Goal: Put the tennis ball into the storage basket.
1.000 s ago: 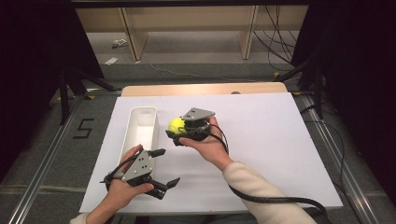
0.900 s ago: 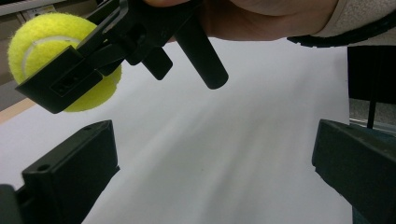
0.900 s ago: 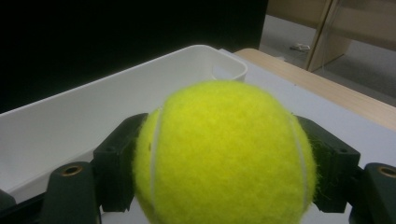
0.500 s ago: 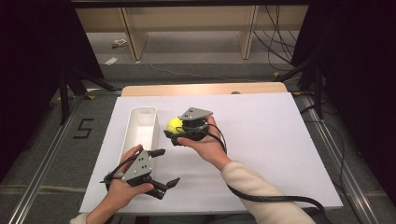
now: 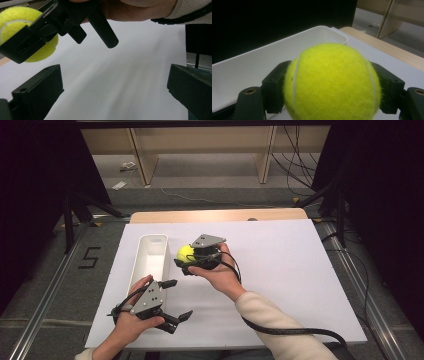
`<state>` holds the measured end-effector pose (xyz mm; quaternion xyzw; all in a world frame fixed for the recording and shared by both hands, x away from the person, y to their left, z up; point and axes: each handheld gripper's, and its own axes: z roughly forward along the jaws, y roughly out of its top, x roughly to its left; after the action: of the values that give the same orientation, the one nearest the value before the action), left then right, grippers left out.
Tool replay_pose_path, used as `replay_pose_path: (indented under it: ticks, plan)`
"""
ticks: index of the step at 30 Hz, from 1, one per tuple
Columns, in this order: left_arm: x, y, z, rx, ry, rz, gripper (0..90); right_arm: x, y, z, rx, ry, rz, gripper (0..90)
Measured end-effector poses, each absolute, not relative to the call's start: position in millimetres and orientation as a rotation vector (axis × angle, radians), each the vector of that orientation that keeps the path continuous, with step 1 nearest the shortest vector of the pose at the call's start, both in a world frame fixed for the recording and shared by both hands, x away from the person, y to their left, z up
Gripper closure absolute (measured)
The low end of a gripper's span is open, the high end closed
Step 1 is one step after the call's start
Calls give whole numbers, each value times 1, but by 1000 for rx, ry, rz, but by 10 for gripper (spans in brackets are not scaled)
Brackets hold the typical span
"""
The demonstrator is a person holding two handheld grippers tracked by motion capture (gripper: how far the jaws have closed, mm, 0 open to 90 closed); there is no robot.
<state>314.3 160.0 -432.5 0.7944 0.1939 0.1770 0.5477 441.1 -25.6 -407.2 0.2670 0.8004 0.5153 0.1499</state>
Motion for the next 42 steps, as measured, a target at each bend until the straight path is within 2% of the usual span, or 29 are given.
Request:
replay_pose_path:
  ticks: [42]
  plan:
    - [314, 159, -433, 1886, 451, 415, 0, 445, -6, -394, 722, 2305, 1493, 259]
